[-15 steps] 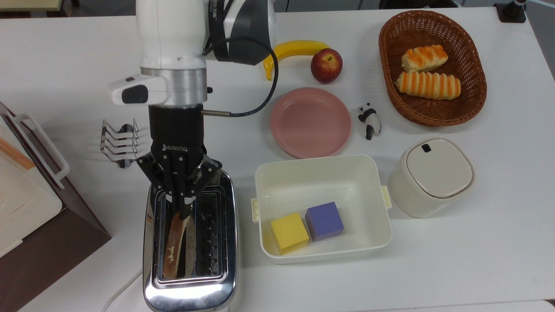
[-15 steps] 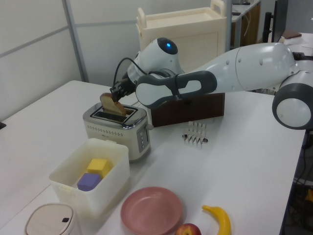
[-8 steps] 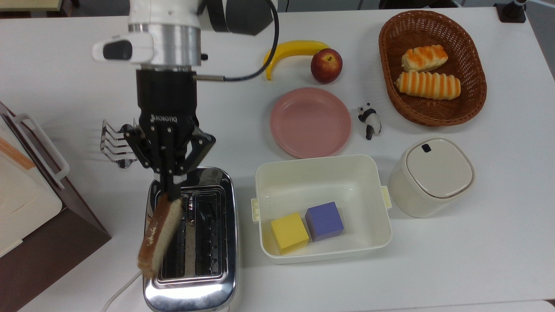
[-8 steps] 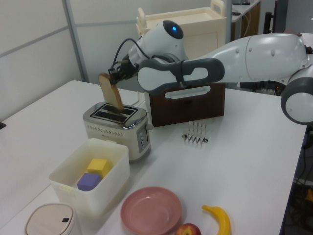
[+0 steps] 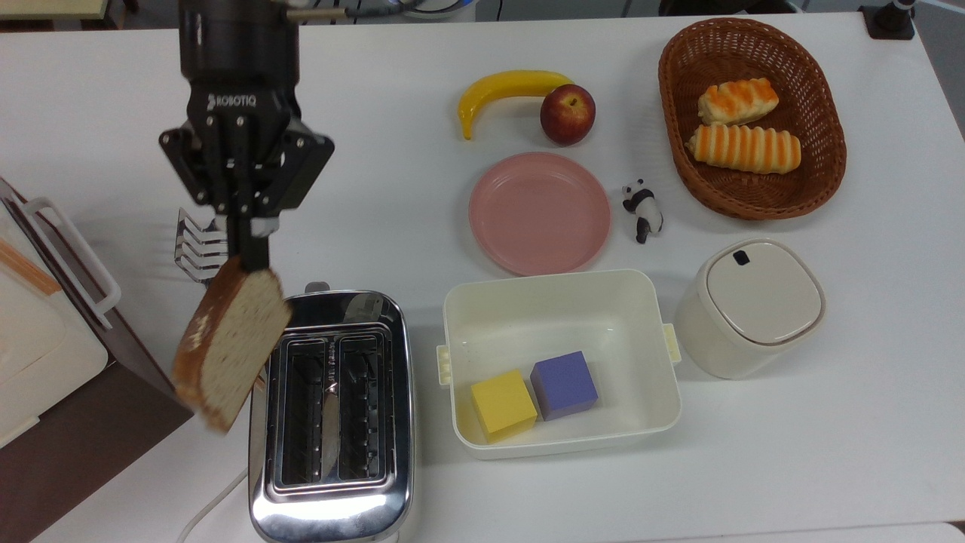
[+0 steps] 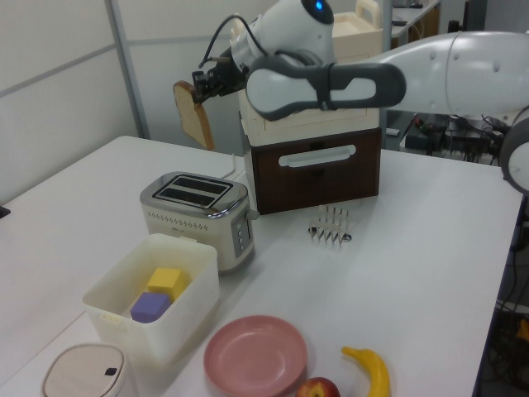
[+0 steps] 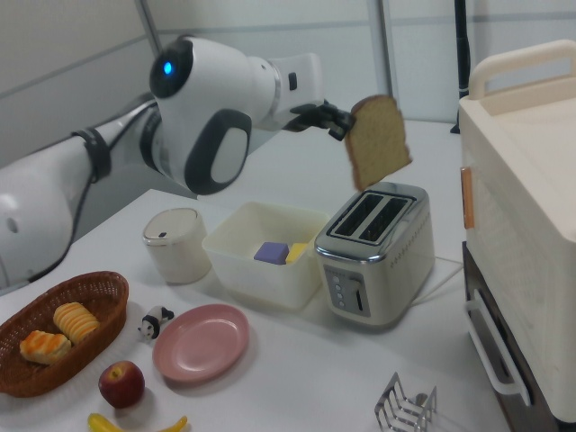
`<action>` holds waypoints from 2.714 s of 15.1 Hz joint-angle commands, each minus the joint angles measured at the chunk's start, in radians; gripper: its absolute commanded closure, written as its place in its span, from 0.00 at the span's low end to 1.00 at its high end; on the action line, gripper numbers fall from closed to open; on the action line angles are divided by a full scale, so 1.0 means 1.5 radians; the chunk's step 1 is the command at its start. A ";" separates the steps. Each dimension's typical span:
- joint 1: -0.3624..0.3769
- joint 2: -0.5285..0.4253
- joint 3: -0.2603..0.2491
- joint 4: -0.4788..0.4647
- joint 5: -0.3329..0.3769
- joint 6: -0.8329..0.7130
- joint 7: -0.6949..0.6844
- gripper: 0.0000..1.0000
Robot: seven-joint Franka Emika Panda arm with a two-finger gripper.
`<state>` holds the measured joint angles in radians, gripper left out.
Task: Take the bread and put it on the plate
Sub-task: 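Carry the bread slice over the pink plate and lower it, then open the gripper to release the bread onto the plate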
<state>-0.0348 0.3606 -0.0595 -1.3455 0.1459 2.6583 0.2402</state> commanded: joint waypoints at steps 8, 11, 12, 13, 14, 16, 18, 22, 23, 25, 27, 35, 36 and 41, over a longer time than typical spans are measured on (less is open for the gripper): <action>0.015 -0.097 0.001 -0.027 0.012 -0.457 -0.131 1.00; 0.034 -0.094 0.004 -0.030 0.010 -0.555 -0.169 0.99; 0.046 -0.093 0.004 -0.031 0.009 -0.564 -0.173 0.99; 0.055 -0.091 0.004 -0.033 0.008 -0.575 -0.175 0.99; 0.063 -0.089 0.004 -0.033 0.008 -0.590 -0.175 0.99; 0.084 -0.087 0.004 -0.044 0.006 -0.606 -0.175 0.99; 0.105 -0.086 0.004 -0.061 0.005 -0.607 -0.171 0.98; 0.135 -0.050 0.004 -0.068 0.004 -0.606 -0.170 0.97; 0.142 -0.043 0.004 -0.069 0.003 -0.606 -0.170 0.97; 0.156 -0.029 0.003 -0.072 0.003 -0.606 -0.170 0.97; 0.169 -0.014 0.003 -0.074 0.001 -0.607 -0.169 0.97; 0.223 0.014 0.003 -0.092 -0.013 -0.606 -0.168 0.78; 0.226 0.015 0.003 -0.094 -0.016 -0.606 -0.167 0.69; 0.241 0.015 0.003 -0.103 -0.019 -0.607 -0.157 0.00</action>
<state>0.3117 0.4000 -0.0440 -1.4828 0.1344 1.7587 0.0043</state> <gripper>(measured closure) 0.379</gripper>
